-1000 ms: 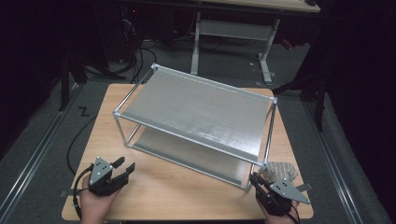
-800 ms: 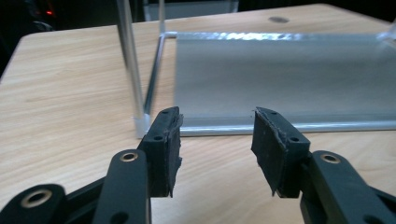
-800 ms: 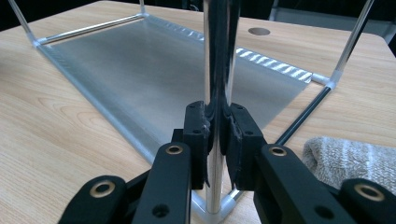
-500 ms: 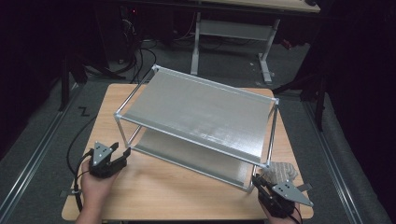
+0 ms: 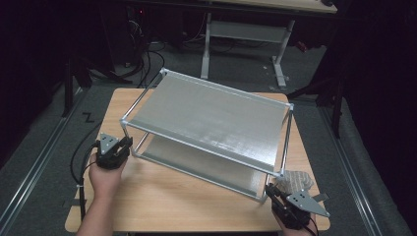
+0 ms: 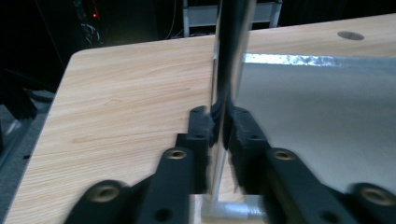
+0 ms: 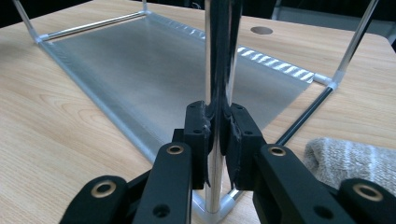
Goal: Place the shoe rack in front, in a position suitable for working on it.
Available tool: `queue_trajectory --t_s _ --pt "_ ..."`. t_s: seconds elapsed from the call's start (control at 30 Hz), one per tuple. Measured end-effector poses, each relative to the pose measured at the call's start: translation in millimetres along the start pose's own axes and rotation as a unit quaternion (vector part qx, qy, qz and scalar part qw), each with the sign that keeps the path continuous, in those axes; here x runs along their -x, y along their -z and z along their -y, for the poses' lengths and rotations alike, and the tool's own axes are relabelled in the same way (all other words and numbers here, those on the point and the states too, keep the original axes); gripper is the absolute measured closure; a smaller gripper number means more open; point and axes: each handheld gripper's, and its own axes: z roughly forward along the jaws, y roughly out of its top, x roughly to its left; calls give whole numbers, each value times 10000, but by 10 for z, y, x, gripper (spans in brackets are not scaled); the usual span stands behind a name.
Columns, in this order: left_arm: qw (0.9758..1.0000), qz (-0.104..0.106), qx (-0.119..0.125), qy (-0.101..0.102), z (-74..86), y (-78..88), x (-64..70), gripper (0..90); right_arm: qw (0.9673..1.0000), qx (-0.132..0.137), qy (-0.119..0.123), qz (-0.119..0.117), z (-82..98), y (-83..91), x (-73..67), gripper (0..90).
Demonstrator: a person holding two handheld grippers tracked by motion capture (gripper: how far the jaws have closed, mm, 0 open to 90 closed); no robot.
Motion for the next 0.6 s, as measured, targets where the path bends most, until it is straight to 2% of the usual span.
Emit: queue_trajectory --t_s 0.03,0.1,0.2,0.23,0.27,0.3,0.33,0.37,0.4,0.43,0.47,0.5,0.53,0.6 --pt "10000 -6 -28 -74 33 89 -21 805 10000 13 27 19 0 -8 -17 802" --pt "9999 -6 -14 -100 62 142 -38 806 10000 11 30 36 0 -13 -27 803" --pt "9999 -9 31 -121 165 342 -95 808 9999 22 113 22 -7 -40 -77 803" --pt "9999 -2 48 -147 226 465 -117 808 9999 18 125 23 -15 -56 -96 804" --pt "9999 -2 48 -147 226 465 -117 808 9999 18 125 23 -15 -56 -96 804" --pt "9999 -30 58 -137 294 608 -140 808 9999 15 129 9 -32 -94 -113 804" --pt "9999 -30 58 -137 294 608 -140 808 9999 15 129 9 -32 -94 -113 804" --pt "9998 -63 67 -184 361 745 -152 807 9999 -5 169 11 -58 -144 -122 804" --pt "9997 -50 85 -205 395 809 -165 805 9999 -28 165 29 -80 -182 -117 805" --pt "9997 -50 85 -205 395 809 -165 805 9999 -41 123 21 -104 -228 -108 805" --pt "9996 -16 157 -214 469 928 -192 805 9999 -43 99 43 -126 -279 -102 805" --pt "9996 -16 157 -214 469 928 -192 804 10000 -40 71 57 -149 -332 -99 805" --pt "9995 -22 226 -214 535 1025 -212 804 9999 -61 66 79 -177 -386 -97 805" --pt "9994 14 250 -232 567 1089 -234 801 9999 -109 56 105 -241 -501 -86 804"
